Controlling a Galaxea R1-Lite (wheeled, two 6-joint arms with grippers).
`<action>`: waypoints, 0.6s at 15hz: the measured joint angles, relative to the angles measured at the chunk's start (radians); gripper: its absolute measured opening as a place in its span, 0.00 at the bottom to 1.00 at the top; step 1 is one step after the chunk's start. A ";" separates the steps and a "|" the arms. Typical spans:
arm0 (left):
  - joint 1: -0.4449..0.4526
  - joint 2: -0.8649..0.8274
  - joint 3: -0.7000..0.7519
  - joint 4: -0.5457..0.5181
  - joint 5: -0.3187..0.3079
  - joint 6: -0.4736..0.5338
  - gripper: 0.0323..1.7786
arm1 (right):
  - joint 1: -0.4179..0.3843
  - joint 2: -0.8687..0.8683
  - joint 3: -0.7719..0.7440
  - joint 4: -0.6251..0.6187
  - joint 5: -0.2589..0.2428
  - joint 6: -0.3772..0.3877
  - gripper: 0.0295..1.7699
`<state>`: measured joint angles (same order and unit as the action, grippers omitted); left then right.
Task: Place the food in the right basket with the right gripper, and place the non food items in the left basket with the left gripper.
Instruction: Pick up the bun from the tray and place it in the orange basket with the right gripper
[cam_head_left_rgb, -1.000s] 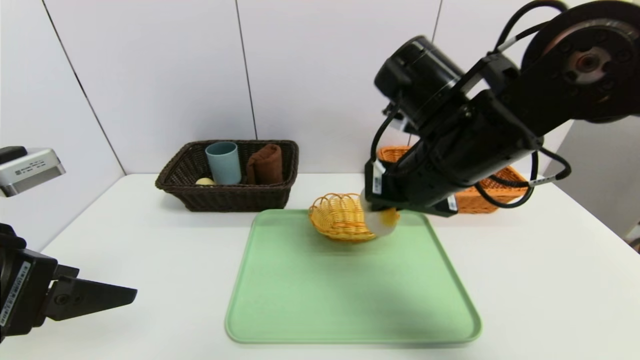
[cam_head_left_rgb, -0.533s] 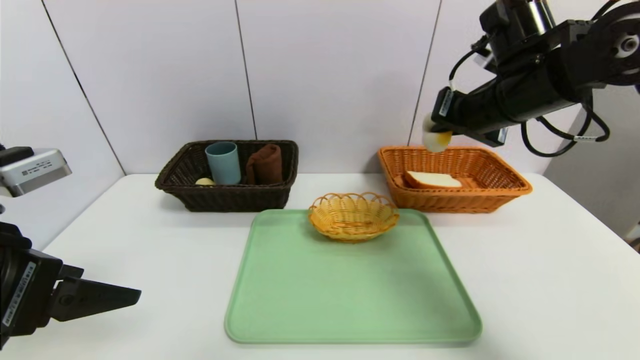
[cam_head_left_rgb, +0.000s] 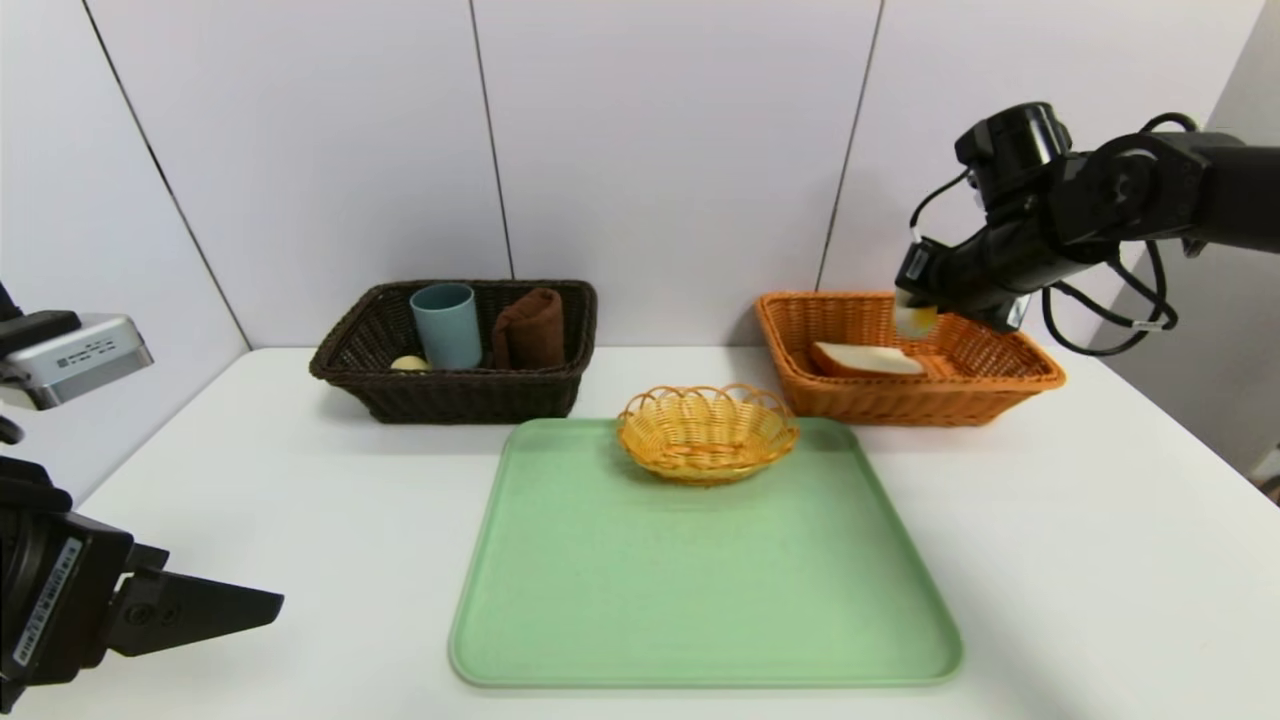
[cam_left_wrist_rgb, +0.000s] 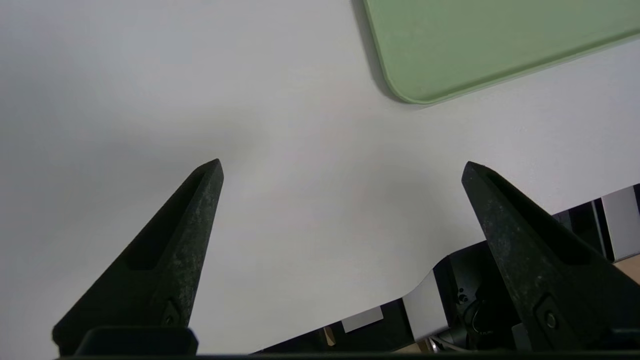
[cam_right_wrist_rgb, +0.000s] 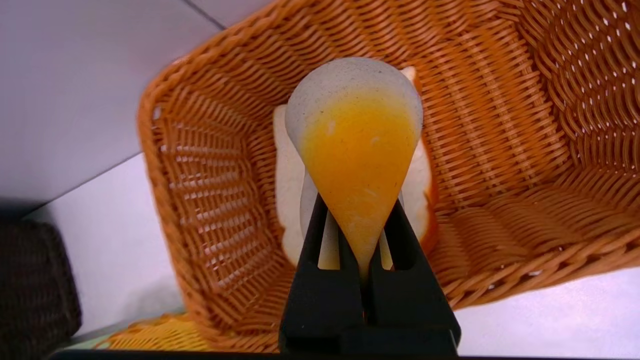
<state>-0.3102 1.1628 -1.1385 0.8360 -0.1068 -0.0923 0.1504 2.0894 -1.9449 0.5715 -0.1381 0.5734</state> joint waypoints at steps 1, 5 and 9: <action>0.001 0.002 0.001 0.000 0.000 0.000 0.95 | -0.010 0.018 0.000 -0.007 0.000 0.001 0.03; 0.000 0.012 0.000 -0.016 0.000 0.000 0.95 | -0.037 0.071 0.000 -0.045 -0.001 0.003 0.03; 0.000 0.027 0.000 -0.034 0.000 0.000 0.95 | -0.041 0.101 0.000 -0.072 0.000 0.004 0.03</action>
<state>-0.3098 1.1900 -1.1381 0.8023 -0.1066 -0.0923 0.1096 2.1909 -1.9449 0.4994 -0.1385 0.5772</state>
